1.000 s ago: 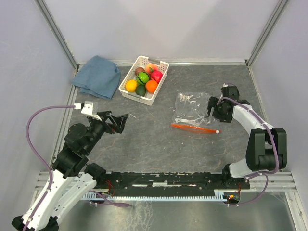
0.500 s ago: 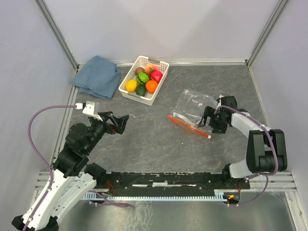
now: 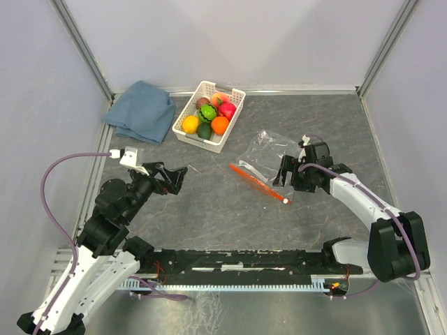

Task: Place the food in the zip-top bag and seal the zipper
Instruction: Move the zipper food storage bag to the center of the board.

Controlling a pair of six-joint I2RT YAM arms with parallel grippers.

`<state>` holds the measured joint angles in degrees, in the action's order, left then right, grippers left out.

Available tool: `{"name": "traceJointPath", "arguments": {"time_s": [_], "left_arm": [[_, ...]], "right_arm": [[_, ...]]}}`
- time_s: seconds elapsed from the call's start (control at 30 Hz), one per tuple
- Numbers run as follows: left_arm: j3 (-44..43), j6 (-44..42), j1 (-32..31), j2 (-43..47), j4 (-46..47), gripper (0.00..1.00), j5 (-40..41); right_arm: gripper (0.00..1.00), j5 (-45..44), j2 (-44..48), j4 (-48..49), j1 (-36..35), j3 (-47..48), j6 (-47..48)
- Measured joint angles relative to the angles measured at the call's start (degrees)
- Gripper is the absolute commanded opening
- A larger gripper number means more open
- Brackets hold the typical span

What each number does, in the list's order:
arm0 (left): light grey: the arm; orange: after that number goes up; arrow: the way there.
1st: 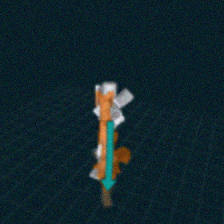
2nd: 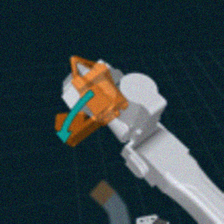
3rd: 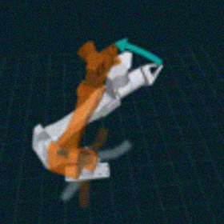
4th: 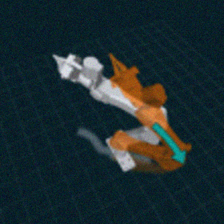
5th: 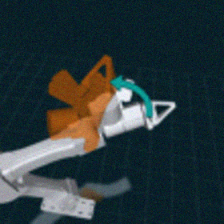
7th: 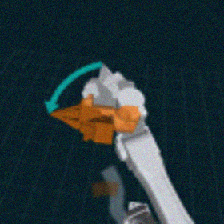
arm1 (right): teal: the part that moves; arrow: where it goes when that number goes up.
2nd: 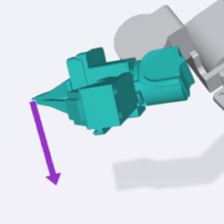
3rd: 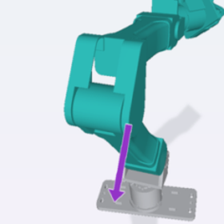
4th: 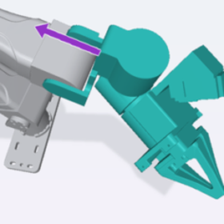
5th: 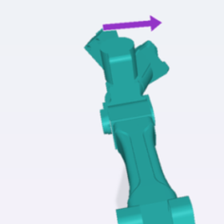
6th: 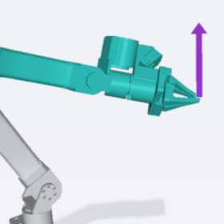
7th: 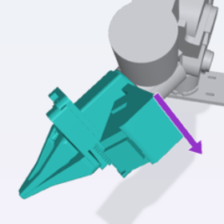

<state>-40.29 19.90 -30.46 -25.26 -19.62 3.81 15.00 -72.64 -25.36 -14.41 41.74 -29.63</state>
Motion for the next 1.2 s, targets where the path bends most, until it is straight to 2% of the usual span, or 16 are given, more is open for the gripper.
{"name": "traceJointPath", "arguments": {"time_s": [0.33,0.63,0.9,1.2], "left_arm": [[0.11,5.07,0.0,-3.82,0.04,1.0,-0.02],[3.3,12.15,0.0,-10.6,1.6,1.0,-2.71],[8.85,17.57,0.0,-11.43,5.22,0.98,-2.86],[13.84,21.81,0.0,-11.21,9.31,0.97,-2.64]], "right_arm": [[0.99,-10.54,5.22,-3.32,-12.04,2.34,6.29],[0.99,-26.67,1.7,-4.9,-28.17,8.26,15.85],[0.75,-43.74,-9.25,-5.44,-39.19,14.78,22.86],[0.59,-55.32,-18.23,-5.01,-45.18,16.13,27.52]]}}
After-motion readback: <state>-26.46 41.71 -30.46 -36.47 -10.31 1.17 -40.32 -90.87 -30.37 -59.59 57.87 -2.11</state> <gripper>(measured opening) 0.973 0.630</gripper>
